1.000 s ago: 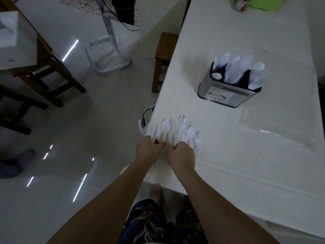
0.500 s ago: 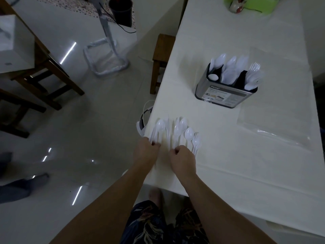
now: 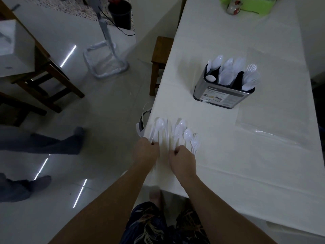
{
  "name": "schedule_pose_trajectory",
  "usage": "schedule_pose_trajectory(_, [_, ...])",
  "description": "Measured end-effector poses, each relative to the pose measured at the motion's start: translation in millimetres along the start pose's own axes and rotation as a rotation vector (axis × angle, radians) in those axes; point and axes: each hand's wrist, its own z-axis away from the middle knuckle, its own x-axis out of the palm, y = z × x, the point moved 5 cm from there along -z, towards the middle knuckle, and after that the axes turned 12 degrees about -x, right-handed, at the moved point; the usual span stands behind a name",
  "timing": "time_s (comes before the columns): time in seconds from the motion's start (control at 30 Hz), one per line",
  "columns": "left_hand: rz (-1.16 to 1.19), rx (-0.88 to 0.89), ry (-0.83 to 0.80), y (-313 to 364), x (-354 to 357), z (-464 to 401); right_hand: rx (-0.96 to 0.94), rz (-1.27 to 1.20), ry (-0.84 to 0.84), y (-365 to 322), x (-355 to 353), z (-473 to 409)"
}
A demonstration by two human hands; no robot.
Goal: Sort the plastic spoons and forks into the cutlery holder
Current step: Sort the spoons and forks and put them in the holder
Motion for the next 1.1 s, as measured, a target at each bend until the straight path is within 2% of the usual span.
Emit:
schedule_pose_trajectory(0.2, [-0.105, 0.042, 0.024, 8.3, -0.9, 2.4, -0.034, 0.042, 0.019, -2.7, -5.3, 3.2])
schedule_pose_trajectory(0.43, [-0.116, 0.052, 0.051, 4.1, -0.5, 3.4, -0.235, 0.255, 0.006, -23.6, -5.7, -5.0])
schedule_pose_trajectory(0.8, [-0.172, 0.046, 0.109, 7.2, -4.9, 4.6, -0.31, 0.434, -0.092, -44.5, -5.1, -26.8])
schedule_pose_trajectory(0.93, [-0.217, 0.075, 0.125, 8.5, -14.6, 5.8, -0.231, 0.356, -0.085, -39.7, -7.2, -25.0])
schedule_pose_trajectory(1.0, [-0.155, 0.069, 0.107, 7.7, -19.3, 5.3, -0.212, 0.319, -0.094, -37.3, -6.0, -24.0])
schedule_pose_trajectory(1.1, [0.126, -0.009, 0.029, 1.9, -21.6, 0.6, -0.193, 0.31, -0.104, -36.2, -4.1, -23.9])
